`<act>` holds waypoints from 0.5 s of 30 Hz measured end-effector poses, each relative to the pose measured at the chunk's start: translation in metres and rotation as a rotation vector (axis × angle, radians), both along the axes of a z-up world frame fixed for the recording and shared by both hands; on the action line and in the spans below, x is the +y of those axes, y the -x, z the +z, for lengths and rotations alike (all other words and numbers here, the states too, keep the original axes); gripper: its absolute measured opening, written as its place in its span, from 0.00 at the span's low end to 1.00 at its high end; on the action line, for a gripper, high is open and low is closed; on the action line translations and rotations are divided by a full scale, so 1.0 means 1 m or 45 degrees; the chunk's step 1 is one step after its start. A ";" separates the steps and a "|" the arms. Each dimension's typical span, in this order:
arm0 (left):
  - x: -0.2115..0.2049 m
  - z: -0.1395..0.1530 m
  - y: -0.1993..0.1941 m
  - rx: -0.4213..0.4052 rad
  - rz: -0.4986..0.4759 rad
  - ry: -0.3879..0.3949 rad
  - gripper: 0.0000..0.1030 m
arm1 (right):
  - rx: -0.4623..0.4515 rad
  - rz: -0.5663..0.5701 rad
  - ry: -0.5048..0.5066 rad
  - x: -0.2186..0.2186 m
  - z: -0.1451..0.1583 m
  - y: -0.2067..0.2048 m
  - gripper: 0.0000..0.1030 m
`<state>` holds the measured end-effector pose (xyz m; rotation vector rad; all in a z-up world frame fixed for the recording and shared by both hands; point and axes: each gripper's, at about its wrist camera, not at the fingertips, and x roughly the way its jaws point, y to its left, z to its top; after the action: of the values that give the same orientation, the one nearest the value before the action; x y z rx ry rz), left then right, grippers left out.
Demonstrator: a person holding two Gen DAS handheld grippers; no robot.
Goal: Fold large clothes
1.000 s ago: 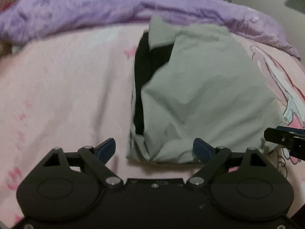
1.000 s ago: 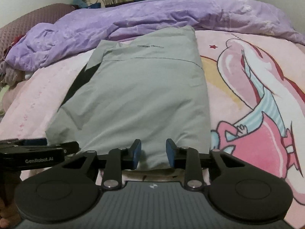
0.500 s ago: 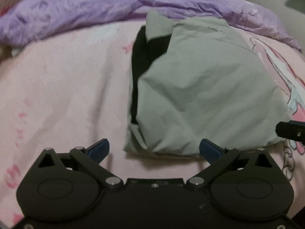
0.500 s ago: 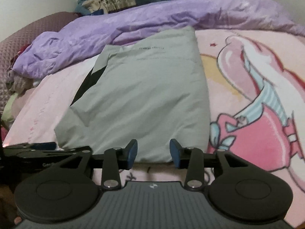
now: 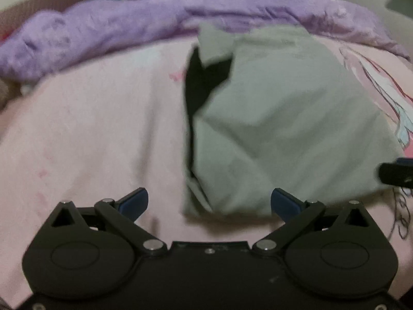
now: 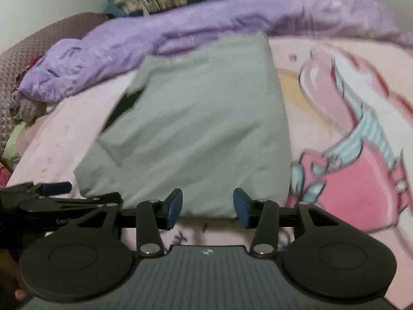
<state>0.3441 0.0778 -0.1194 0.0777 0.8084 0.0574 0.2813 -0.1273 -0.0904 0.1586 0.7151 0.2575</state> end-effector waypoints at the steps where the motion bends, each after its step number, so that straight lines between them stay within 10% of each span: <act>1: 0.004 0.006 -0.002 -0.024 0.007 0.012 1.00 | -0.043 -0.012 0.006 -0.004 0.008 0.004 0.65; 8: 0.022 0.000 -0.019 -0.011 0.004 0.162 1.00 | -0.005 -0.154 -0.024 -0.038 -0.004 -0.007 0.75; 11: 0.008 -0.023 -0.024 0.074 -0.009 0.064 1.00 | 0.097 -0.157 0.035 -0.033 -0.030 -0.025 0.73; 15: -0.002 0.000 -0.022 -0.076 -0.107 -0.051 1.00 | 0.089 -0.099 -0.072 -0.041 -0.022 -0.026 0.70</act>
<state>0.3657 0.0755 -0.1192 0.1473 0.7437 -0.0036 0.3069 -0.1685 -0.1127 0.2498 0.7695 0.1985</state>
